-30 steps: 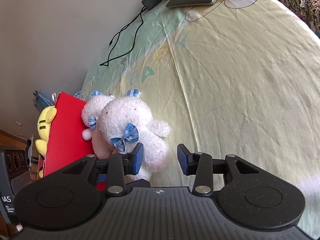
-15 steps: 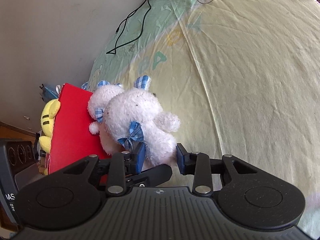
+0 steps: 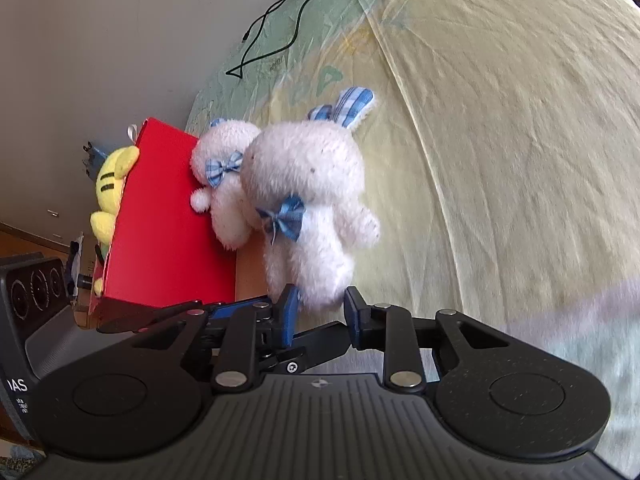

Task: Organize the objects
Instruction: 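Close the right gripper on the white bunny with blue plaid ears, then lift the white bunny with the right gripper and carry it toward the red box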

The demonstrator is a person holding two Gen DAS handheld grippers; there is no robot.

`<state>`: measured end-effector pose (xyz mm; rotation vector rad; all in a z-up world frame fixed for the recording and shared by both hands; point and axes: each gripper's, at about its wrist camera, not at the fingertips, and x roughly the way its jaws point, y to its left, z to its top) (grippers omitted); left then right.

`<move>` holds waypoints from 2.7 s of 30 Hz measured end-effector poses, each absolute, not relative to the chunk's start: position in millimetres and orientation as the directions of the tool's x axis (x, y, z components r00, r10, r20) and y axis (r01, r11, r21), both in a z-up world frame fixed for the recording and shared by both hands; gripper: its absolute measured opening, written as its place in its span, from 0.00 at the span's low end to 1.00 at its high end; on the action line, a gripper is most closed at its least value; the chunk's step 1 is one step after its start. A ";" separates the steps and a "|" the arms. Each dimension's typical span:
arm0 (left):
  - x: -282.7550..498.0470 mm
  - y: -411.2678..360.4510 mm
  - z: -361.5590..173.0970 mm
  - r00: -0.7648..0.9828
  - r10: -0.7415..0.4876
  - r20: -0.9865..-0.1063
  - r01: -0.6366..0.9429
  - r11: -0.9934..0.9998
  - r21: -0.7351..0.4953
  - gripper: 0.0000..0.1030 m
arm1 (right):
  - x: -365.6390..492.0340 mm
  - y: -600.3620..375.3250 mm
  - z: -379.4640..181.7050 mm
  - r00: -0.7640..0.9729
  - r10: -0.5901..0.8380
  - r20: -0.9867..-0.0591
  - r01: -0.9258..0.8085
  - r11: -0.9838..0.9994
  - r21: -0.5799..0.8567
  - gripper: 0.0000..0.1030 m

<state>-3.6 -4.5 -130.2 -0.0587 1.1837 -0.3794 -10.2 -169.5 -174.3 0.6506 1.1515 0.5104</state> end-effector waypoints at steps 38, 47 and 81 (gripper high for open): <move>44.9 0.1 -136.9 0.367 -0.286 -0.885 0.188 0.955 -0.231 0.80 | 37.0 -161.5 -168.3 0.405 0.661 -0.632 -0.082 0.715 0.695 0.52; 50.7 -1.0 -136.5 0.374 -0.264 -0.889 0.203 0.959 -0.199 0.77 | 47.5 -148.2 -178.7 0.361 0.701 -0.615 -0.093 0.683 0.724 0.55; -46.3 6.0 -94.3 0.398 -0.337 -0.853 0.335 0.919 -0.206 0.71 | -49.8 -130.2 -125.6 0.414 0.659 -0.628 -0.190 0.737 0.648 0.43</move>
